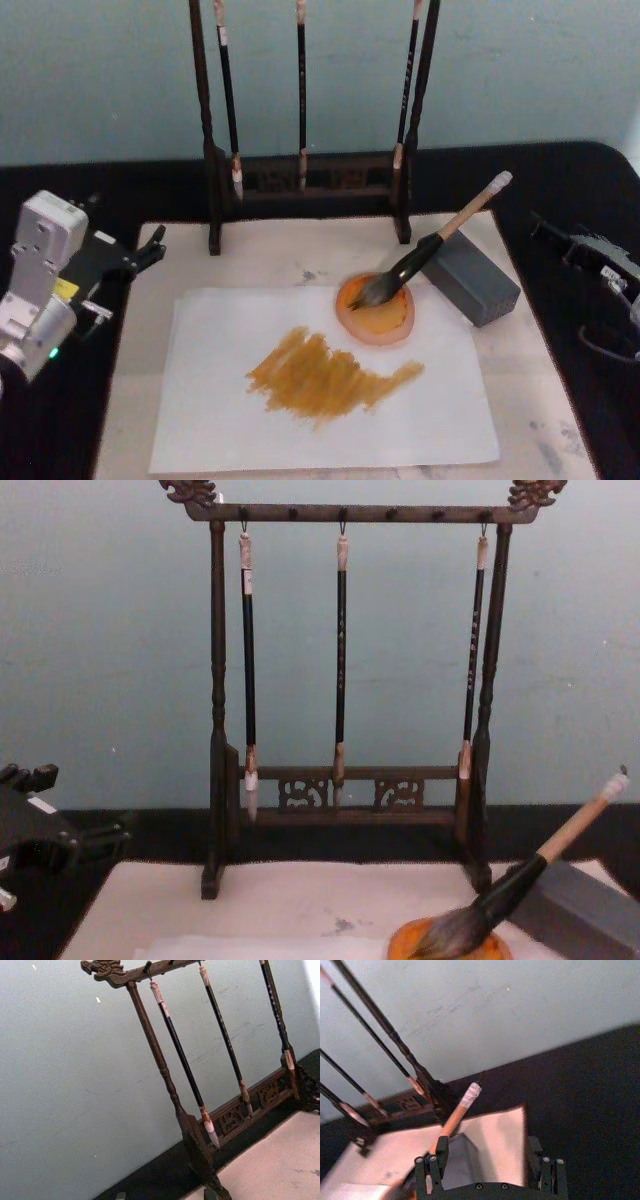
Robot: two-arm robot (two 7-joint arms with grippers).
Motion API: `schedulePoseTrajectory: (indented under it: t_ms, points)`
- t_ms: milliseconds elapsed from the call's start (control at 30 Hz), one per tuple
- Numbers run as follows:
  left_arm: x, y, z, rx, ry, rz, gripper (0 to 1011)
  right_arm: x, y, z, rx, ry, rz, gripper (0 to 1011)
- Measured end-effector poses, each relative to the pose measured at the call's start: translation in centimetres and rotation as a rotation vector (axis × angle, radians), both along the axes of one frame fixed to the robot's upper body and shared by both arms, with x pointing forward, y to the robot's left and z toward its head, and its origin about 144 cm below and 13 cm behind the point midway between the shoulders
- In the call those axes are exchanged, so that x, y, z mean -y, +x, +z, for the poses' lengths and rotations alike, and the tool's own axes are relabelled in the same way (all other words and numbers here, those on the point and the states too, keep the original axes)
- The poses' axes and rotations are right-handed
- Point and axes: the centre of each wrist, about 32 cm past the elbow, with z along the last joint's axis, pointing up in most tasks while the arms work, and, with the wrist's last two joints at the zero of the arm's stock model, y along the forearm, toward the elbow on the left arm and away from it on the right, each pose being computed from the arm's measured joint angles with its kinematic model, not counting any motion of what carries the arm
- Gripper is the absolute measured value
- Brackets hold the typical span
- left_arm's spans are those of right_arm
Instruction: Pick up the brush from the inkstone, write on the paper, then place the brush back to its original position.
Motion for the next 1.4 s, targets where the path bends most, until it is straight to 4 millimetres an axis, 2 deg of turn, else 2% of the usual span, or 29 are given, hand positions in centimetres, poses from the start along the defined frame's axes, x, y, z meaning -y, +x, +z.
schedulePoseTrajectory:
  t_ms: [300, 633, 1167, 1400]
  points:
    - [0.0, 0.0, 0.0, 0.000, 0.000, 0.000, 1009, -0.3, 1.3, -0.7, -0.075, 0.241, 0.019, 1000]
    - [0.0, 0.0, 0.0, 0.000, 0.000, 0.000, 1010, -2.1, 3.8, -1.7, -0.085, 0.428, 0.041, 1000]
    - [0.0, 0.0, 0.0, 0.000, 0.000, 0.000, 1010, -3.9, 7.6, -2.8, -0.101, 0.509, 0.028, 1000]
    - [0.0, 0.0, 0.0, 0.000, 0.000, 0.000, 1010, -4.1, 8.1, -2.9, -0.100, 0.500, 0.019, 1000]
